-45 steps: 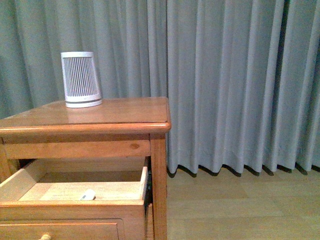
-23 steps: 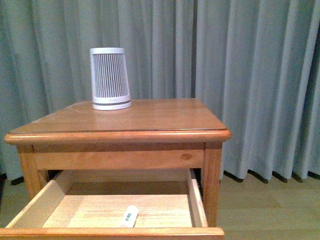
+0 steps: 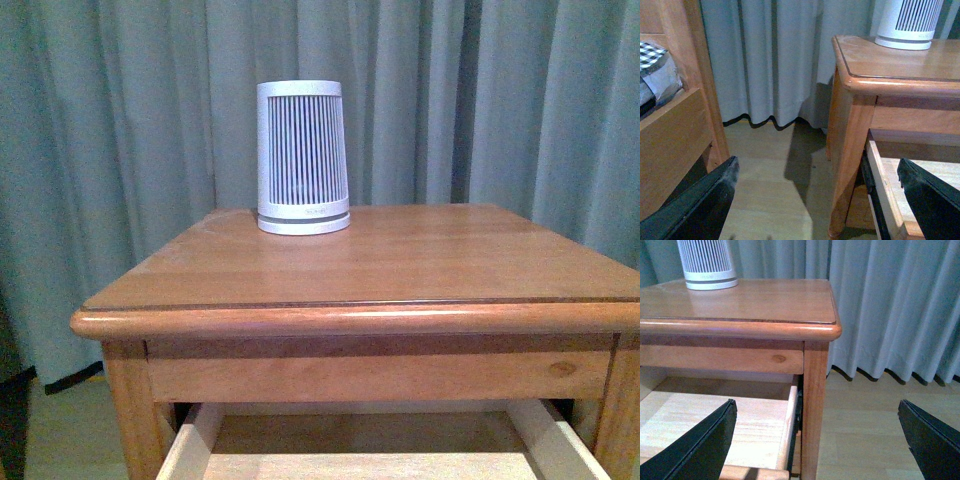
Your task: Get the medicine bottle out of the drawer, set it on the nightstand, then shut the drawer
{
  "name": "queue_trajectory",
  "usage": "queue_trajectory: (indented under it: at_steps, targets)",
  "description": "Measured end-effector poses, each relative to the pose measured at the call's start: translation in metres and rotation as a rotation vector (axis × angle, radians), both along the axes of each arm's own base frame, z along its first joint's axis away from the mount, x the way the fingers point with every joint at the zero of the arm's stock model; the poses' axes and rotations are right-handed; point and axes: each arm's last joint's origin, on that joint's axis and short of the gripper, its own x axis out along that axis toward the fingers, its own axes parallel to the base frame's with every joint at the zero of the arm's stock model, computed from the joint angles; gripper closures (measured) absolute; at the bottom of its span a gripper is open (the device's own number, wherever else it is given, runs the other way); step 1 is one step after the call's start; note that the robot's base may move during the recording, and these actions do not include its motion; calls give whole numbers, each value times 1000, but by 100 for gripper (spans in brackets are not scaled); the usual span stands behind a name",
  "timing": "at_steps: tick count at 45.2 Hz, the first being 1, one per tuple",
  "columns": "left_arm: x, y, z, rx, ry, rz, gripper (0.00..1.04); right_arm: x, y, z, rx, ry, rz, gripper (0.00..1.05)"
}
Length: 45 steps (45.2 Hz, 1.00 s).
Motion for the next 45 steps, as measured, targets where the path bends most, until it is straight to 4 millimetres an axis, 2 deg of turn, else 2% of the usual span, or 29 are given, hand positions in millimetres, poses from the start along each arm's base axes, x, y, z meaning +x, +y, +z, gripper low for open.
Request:
queue_trajectory:
  at_steps: [6,12,18,21,23,27,30,39,45]
  targets:
    - [0,0,0,0,0,1,7,0,0,0,0,-2,-10,7]
    - [0,0,0,0,0,0,7,10,3,15,31,-92,-201,7]
    - [0,0,0,0,0,0,7,32,12,41,45,-23,-213,7]
    - [0,0,0,0,0,0,7,58,24,55,59,120,-168,7]
    - [0,0,0,0,0,0,7,71,34,58,68,218,-142,7]
    - [0,0,0,0,0,0,7,95,58,52,80,421,-83,7]
    - [0,0,0,0,0,0,7,106,73,46,78,509,-67,7]
    - [0,0,0,0,0,0,7,133,109,25,40,630,-31,7]
    - [0,0,0,0,0,0,7,152,119,8,34,678,-43,7]
